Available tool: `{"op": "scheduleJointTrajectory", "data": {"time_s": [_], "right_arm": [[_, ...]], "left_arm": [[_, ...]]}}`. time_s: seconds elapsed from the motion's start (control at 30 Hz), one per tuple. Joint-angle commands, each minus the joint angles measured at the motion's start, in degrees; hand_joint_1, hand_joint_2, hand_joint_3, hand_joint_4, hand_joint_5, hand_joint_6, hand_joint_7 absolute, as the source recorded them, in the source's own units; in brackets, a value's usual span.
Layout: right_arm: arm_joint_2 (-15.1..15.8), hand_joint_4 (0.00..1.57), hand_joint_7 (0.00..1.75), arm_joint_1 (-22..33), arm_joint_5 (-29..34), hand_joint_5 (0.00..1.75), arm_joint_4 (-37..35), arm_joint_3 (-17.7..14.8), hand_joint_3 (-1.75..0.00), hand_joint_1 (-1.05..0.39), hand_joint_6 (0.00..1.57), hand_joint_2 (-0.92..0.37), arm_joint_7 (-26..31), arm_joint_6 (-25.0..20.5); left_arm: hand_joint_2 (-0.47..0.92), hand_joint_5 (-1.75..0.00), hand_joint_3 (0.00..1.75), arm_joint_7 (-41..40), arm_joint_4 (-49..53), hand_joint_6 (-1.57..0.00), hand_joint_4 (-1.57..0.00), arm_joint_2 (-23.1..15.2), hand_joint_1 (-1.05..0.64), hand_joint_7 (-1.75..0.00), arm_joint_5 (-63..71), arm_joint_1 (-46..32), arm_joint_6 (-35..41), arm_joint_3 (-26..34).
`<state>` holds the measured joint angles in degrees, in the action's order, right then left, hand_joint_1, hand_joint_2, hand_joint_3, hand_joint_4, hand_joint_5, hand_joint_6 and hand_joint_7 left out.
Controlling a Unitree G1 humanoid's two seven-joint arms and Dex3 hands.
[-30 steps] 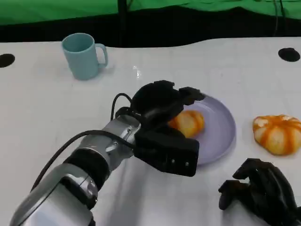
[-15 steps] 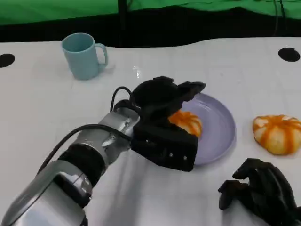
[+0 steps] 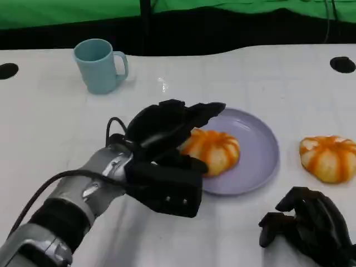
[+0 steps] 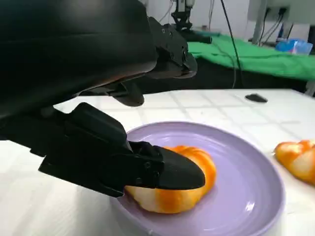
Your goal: Grasp the bread from the table and place it into the plate.
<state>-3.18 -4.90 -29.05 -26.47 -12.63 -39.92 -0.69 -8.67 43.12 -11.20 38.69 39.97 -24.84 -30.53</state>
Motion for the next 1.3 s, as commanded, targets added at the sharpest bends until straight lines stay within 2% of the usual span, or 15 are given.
{"op": "scheduleJointTrajectory", "data": {"time_s": [0.03, 0.2, 0.23, 0.33, 0.37, 0.4, 0.57, 0.67, 0.77, 0.9, 1.03, 1.23, 1.3], "right_arm": [[0.7, 1.52, 0.34, 0.4, -0.5, 0.81, 0.5, -0.4, 0.00, -1.05, 1.57, -0.77, 0.2, -0.4], [1.0, 1.52, 0.35, 0.2, -0.4, 0.82, -0.1, -0.4, 0.00, -1.05, 1.57, -0.77, -0.5, -0.1], [1.0, 1.52, 0.34, 0.1, -0.4, 0.81, -0.2, -0.4, 0.00, -1.05, 1.57, -0.77, -0.7, 0.0], [1.0, 1.52, 0.34, 0.1, -0.4, 0.82, -0.3, -0.4, -0.01, -1.05, 1.57, -0.77, -0.7, 0.0], [1.0, 1.52, 0.34, 0.1, -0.5, 0.82, -0.4, -0.4, 0.00, -1.05, 1.57, -0.77, -0.8, -0.1], [1.0, 1.52, 0.34, 0.0, -0.6, 0.81, -0.4, -0.5, 0.00, -1.05, 1.57, -0.77, -0.8, -0.2], [1.0, 1.52, 0.33, 0.1, -0.6, 0.81, -0.3, -0.5, 0.00, -1.05, 1.57, -0.77, -0.9, -0.2], [0.9, 1.52, 0.32, 0.1, -0.8, 0.81, -0.2, -0.6, 0.00, -1.05, 1.57, -0.77, -0.9, -0.5], [0.9, 1.52, 0.31, 0.2, -0.9, 0.80, -0.3, -0.6, 0.00, -1.04, 1.56, -0.77, -1.4, -0.2], [0.8, 1.53, 0.29, 0.3, -0.7, 0.77, 0.0, -0.5, 0.00, -1.04, 1.57, -0.77, -1.0, -0.3], [0.8, 1.54, 0.29, 0.5, -0.6, 0.76, 0.3, -0.4, 0.00, -1.04, 1.57, -0.78, -0.9, -0.1], [0.7, 1.53, 0.27, 0.6, -0.9, 0.75, 0.5, -0.4, 0.00, -1.04, 1.57, -0.77, -0.9, -0.6], [0.8, 1.53, 0.27, 0.5, -0.8, 0.75, 0.4, -0.4, 0.00, -1.04, 1.57, -0.77, -1.0, -0.5]], "left_arm": [[0.92, -0.57, 0.31, -0.7, -2.0, -0.31, -0.43, -1.2, -0.73, -0.07, -1.9, -2.4, -2.4, 2.1], [0.92, -0.74, 0.30, -3.1, -3.4, -0.58, -0.70, 0.2, -0.60, -0.19, -8.8, -7.5, -8.3, 7.5], [0.92, -0.83, 0.31, -3.2, -3.6, -0.62, -0.72, 0.4, -0.59, -0.21, -9.5, -8.1, -8.9, 8.1], [0.92, -0.89, 0.31, -2.9, -4.0, -0.65, -0.72, 0.8, -0.58, -0.23, -10.9, -9.4, -10.0, 9.5], [0.92, -1.08, 0.33, -2.2, -4.0, -0.69, -0.68, 1.1, -0.58, -0.34, -13.0, -10.3, -11.4, 10.6], [0.92, -1.19, 0.33, -1.7, -3.9, -0.67, -0.65, 1.3, -0.56, -0.47, -14.5, -11.0, -12.4, 11.3], [0.92, -1.50, 0.37, 3.4, -2.1, -0.61, -0.59, 2.5, -0.56, -0.91, -22.7, -13.6, -17.9, 14.4], [0.92, -1.64, 0.38, 7.2, -1.3, -0.59, -0.62, 3.6, -0.56, -1.04, -27.4, -14.9, -20.2, 16.0], [0.92, -1.73, 0.40, 12.0, -2.1, -0.58, -0.65, 5.1, -0.60, -1.17, -33.3, -17.7, -20.2, 17.9], [0.92, -1.74, 0.37, 18.1, -4.1, -0.60, -0.65, 6.8, -0.63, -1.27, -40.0, -20.6, -18.1, 20.2], [0.92, -1.75, 0.35, 24.8, -9.3, -0.64, -0.67, 7.9, -0.65, -1.37, -47.1, -25.1, -12.4, 22.1], [0.92, -1.75, 0.34, 30.3, -15.2, -0.65, -0.71, 9.1, -0.66, -1.46, -52.6, -29.8, -5.4, 24.2], [0.92, -1.75, 0.33, 31.9, -15.8, -0.63, -0.75, 9.8, -0.66, -1.54, -54.2, -30.6, -4.6, 25.0]]}}
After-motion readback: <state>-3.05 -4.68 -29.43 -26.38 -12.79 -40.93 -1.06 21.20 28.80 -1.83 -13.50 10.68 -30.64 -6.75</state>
